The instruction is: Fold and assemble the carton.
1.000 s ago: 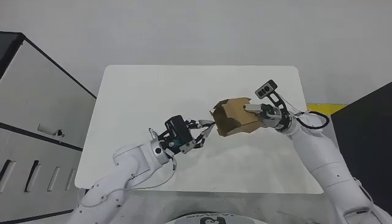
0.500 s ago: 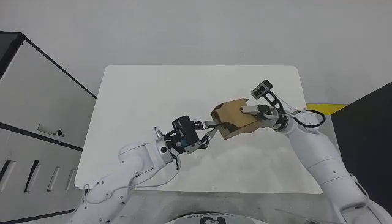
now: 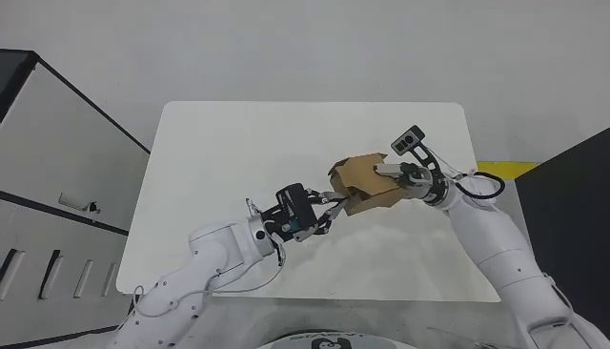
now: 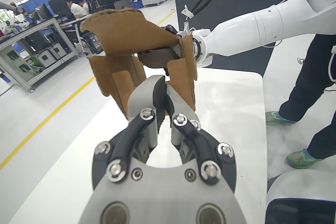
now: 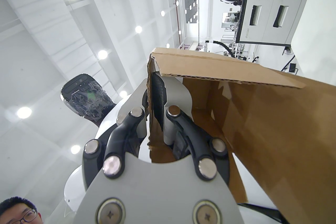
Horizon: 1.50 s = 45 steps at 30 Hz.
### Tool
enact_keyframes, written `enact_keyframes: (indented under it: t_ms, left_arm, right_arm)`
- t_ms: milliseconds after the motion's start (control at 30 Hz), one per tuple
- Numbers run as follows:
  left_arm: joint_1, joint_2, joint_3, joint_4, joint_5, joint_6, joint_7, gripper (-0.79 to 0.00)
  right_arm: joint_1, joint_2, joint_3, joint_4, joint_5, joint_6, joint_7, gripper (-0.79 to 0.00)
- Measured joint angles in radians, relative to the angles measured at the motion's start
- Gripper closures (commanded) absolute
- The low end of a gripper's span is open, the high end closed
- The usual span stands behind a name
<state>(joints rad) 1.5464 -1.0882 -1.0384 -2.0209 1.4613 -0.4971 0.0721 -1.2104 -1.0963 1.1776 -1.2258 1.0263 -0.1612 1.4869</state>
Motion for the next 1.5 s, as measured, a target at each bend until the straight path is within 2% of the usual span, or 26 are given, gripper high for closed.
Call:
enact_keyframes:
  t_ms: [400,967,1200,1500]
  left_arm:
    - [0.009,0.001,0.009,-0.003,0.007,-0.004,-0.004,0.0]
    - [0.056,0.011,-0.039,-0.043,0.012,0.014,0.018,0.0]
    - [0.064,0.012,-0.03,-0.055,0.018,0.004,0.018,0.0]
    - [0.045,0.008,-0.011,-0.04,0.012,0.003,0.013,0.0]
  right_arm:
    - [-0.018,-0.002,0.005,-0.036,-0.021,-0.006,0.043,0.0]
    - [-0.069,0.002,0.068,-0.038,0.008,-0.007,-0.022,0.0]
    - [-0.096,0.004,0.097,-0.054,-0.029,-0.032,-0.118,0.0]
    - [-0.108,0.008,0.106,-0.108,-0.11,-0.074,-0.078,0.0]
